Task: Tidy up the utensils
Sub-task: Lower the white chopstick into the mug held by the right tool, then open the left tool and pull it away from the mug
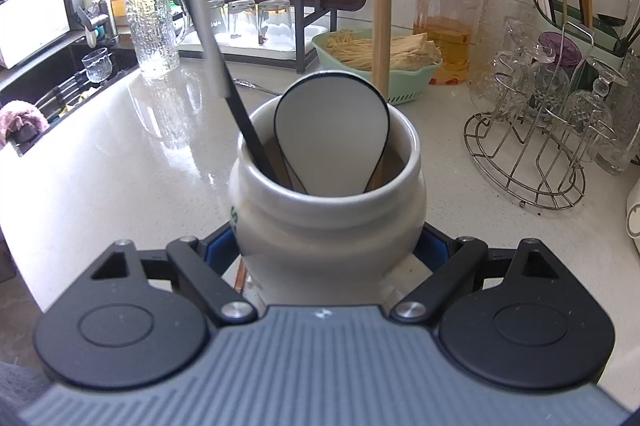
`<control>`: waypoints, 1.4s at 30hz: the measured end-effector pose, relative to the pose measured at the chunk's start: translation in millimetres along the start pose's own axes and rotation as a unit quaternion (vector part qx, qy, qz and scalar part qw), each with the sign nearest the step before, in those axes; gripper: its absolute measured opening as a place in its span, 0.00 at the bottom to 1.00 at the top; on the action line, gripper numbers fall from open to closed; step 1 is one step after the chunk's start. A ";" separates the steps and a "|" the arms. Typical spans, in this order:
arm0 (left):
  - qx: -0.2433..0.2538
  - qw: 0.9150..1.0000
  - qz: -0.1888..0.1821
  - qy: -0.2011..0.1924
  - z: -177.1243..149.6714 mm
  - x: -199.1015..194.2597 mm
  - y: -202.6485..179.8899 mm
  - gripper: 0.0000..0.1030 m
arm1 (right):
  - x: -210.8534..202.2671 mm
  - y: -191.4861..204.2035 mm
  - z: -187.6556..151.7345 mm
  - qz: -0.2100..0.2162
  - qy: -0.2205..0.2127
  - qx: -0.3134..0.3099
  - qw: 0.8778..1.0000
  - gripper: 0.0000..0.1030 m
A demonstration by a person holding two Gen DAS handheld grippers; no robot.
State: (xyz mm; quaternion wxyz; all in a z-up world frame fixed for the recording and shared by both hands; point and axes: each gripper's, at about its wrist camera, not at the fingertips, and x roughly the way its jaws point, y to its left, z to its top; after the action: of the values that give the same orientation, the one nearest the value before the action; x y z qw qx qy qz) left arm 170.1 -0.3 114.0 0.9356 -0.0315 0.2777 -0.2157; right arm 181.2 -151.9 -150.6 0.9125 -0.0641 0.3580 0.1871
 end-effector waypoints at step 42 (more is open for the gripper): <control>-0.012 0.986 -0.028 0.164 -36.6 107.8 12.0 0.58 | 1.3 -1.3 1.9 -0.012 0.008 0.018 1.000 0.89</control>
State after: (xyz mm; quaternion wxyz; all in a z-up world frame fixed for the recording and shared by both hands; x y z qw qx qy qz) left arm 236.3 -32.6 26.4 0.8705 -0.0141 0.4292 -0.2406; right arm 183.8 -152.2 -150.1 0.9128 -0.0535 0.3680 0.1688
